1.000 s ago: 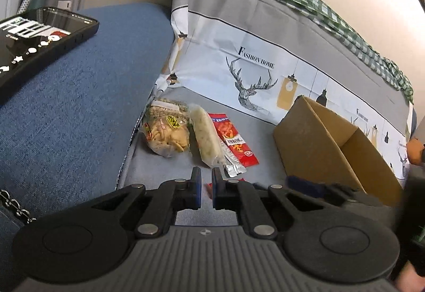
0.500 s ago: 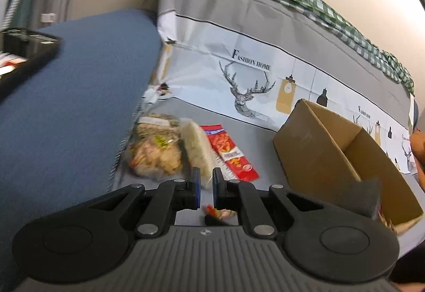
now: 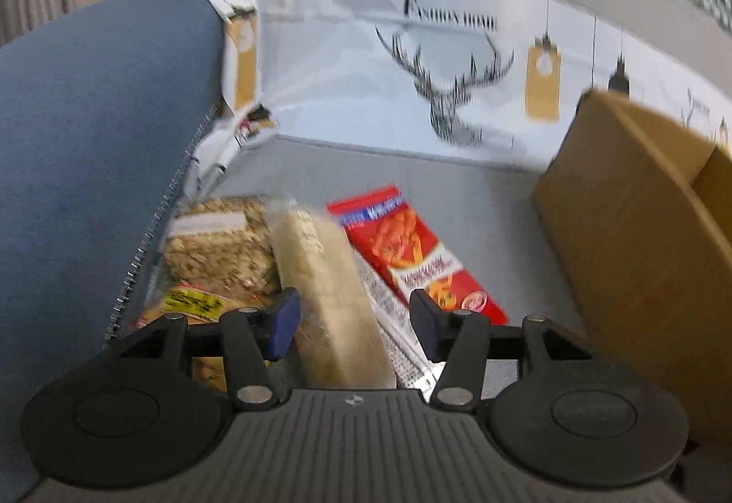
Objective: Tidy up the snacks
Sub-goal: 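Grasp the pale bread stick pack with the left tool while the right tool grasps the small red-ended candy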
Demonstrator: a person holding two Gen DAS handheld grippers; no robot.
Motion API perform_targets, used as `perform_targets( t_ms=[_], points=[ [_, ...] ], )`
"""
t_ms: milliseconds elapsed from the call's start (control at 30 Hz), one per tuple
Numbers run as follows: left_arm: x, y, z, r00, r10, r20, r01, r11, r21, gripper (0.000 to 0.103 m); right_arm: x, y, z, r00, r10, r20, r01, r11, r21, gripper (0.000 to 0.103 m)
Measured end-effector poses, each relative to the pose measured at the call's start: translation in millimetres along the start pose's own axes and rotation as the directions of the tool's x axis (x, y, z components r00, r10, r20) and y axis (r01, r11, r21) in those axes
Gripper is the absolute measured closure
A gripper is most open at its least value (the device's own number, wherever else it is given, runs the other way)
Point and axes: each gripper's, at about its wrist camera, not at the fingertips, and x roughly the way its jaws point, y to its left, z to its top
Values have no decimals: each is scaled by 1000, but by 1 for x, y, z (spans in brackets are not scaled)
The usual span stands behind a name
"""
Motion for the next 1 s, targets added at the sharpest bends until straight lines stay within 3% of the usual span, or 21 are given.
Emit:
perform_targets(
  t_ms=[33,67,100,233,500,600,800,900,1000],
  points=[
    [4,0,-2,1000,12,-14,-12,1000,14,47,0,-1,-1,1000,-1,-9,2,1000,9,47],
    [8,0,-4,999,22,-32,-21,1000,19,63,0,-2,-2,1000,0,-17,0,1000,16,47],
    [10,2,-6,999,27,-43,-27,1000,12,64,0,-4,-3,1000,1,-22,-1,1000,21,48],
    [-3,16,-16,999,3,-40,-4,999,-33,64,-7,-3,-5,999,15,-30,-15,1000,8,48],
    [-65,36,-48,990,-126,-64,117,984,-132,64,-32,7,-9,993,94,-71,-96,995,-27,48],
    [-84,44,-63,985,-155,-69,143,977,-156,64,-41,12,-7,978,150,-144,-160,985,-59,48],
    [-102,57,-80,976,-208,-67,189,957,-219,64,-87,17,-6,963,190,-191,-206,976,-68,48],
    [-103,56,-85,974,-204,-102,176,957,-229,64,-104,20,-13,969,175,-176,-195,975,-102,48],
    [-103,54,-88,967,-220,-132,188,957,-220,64,-102,16,-25,970,171,-173,-184,981,-61,48]
  ],
)
